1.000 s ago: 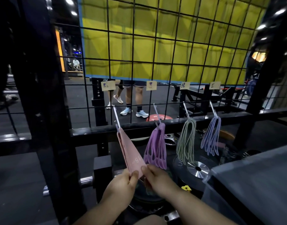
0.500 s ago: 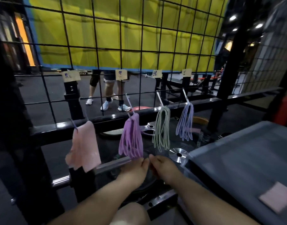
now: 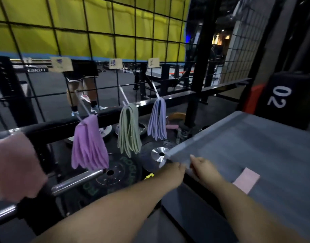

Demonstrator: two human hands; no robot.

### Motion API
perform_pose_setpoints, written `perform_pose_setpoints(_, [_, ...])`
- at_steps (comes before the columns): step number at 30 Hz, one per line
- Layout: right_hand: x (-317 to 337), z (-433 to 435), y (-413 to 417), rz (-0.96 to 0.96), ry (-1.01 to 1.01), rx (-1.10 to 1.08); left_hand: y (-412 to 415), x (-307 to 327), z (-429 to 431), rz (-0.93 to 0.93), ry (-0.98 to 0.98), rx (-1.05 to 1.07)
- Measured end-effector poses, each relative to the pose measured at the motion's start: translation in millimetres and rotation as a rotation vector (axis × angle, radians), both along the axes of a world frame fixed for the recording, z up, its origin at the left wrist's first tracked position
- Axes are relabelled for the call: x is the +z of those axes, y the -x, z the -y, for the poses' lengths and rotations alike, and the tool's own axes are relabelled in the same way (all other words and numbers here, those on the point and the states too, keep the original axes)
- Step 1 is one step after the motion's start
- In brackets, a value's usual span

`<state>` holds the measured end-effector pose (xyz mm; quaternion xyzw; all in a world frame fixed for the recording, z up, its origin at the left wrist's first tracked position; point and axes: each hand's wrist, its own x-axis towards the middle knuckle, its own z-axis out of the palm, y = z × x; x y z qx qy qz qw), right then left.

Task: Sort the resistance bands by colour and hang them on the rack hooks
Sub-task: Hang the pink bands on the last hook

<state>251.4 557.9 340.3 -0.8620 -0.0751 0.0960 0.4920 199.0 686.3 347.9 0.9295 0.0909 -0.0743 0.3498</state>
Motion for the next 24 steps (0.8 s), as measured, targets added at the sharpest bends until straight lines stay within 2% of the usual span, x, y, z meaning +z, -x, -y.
perform_pose_setpoints(2, [-0.6,21.3,-4.6,0.100,0.104,-0.127,-15.5,-2.0,21.3,-0.022,-0.004,-0.022])
perform_pose_setpoints(4, [-6.0,45.0,-11.9,0.019,0.216,-0.155,-27.8,-3.5,37.0,-0.053,-0.049,-0.046])
perform_pose_setpoints(7, [-12.9,77.5,-16.1,0.045,0.270,-0.214,-38.7,-6.4,60.9,-0.085,-0.088,-0.119])
perform_pose_setpoints(10, [-25.0,102.6,-20.0,0.062,0.438,-0.308,-41.8,-8.6,77.4,-0.119,-0.127,-0.173])
perform_pose_setpoints(16, [-37.2,116.8,-19.7,-0.095,0.826,-0.342,-49.1,-21.1,97.8,-0.185,-0.132,-0.210])
perform_pose_setpoints(19, [-43.6,118.6,-21.6,-0.114,0.824,-0.384,-50.1,-20.4,101.8,-0.179,-0.092,-0.205])
perform_pose_setpoints(24, [-42.7,121.6,-26.2,-0.037,0.747,-0.351,-53.0,-26.6,106.1,-0.154,-0.062,-0.229])
